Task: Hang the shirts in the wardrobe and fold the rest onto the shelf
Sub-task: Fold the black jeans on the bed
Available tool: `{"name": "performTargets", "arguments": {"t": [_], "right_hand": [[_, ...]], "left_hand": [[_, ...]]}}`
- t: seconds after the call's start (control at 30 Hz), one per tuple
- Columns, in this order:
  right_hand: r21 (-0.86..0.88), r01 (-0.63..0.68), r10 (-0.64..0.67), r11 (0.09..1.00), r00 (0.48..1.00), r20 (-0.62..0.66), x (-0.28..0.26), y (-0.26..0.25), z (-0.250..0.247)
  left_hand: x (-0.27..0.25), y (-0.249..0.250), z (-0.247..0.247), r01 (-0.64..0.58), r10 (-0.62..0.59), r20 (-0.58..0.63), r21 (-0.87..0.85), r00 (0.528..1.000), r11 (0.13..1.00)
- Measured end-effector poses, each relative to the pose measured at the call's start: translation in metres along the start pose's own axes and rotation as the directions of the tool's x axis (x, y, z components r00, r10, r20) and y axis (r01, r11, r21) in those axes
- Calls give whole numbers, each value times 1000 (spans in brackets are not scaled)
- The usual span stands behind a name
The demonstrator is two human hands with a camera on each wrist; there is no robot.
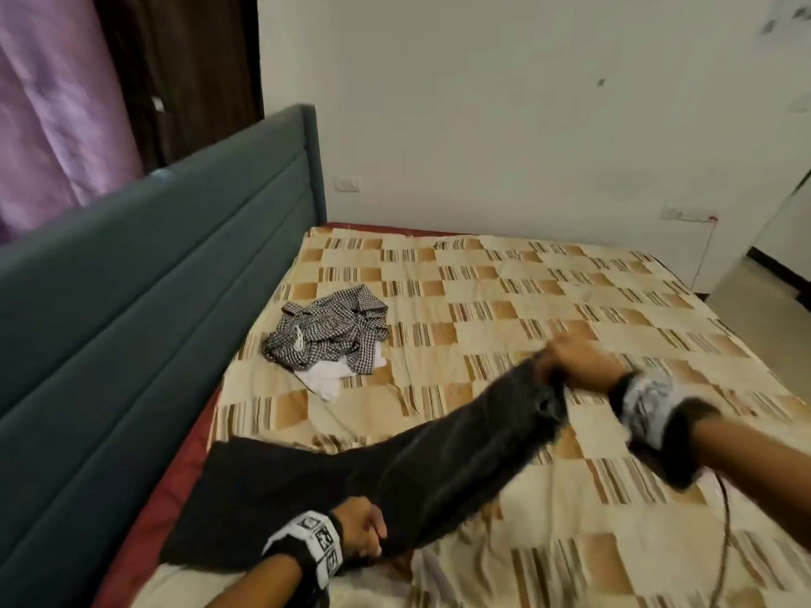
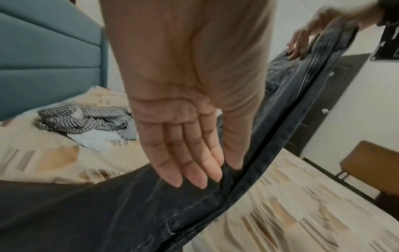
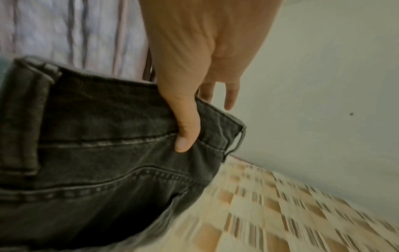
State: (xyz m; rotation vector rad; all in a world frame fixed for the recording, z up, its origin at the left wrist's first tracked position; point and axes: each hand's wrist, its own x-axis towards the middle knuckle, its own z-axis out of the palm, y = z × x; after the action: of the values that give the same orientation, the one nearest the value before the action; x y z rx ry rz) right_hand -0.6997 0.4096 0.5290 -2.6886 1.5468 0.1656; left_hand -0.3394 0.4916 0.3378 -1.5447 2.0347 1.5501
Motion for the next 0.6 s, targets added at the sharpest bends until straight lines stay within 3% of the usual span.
{"name": "performTargets", "arguments": {"t": [0.07, 0.13, 0.3, 0.37, 0.5, 0.6], "right_hand": [[-154, -10, 25, 988, 995, 95, -38, 30, 71], [-193, 23, 14, 981, 982, 187, -76, 49, 116], [-453, 83, -27, 888, 991, 130, -145, 87, 152], [-494, 103, 24, 863, 969, 245, -174, 117, 176], [-431, -8, 188, 902, 907, 377, -225, 158, 204], [-479, -135, 410, 867, 738, 535, -249, 150, 209]], "left_hand": [[18, 14, 26, 26, -25, -18, 62, 1000, 998], [34, 22, 48, 85, -90, 57, 94, 994, 992], [65, 33, 77, 115, -132, 82, 179, 988, 977], [75, 36, 80, 122, -143, 98, 198, 985, 973], [88, 48, 86, 128, -157, 106, 239, 982, 962], [94, 58, 91, 116, -148, 96, 278, 984, 954]]}}
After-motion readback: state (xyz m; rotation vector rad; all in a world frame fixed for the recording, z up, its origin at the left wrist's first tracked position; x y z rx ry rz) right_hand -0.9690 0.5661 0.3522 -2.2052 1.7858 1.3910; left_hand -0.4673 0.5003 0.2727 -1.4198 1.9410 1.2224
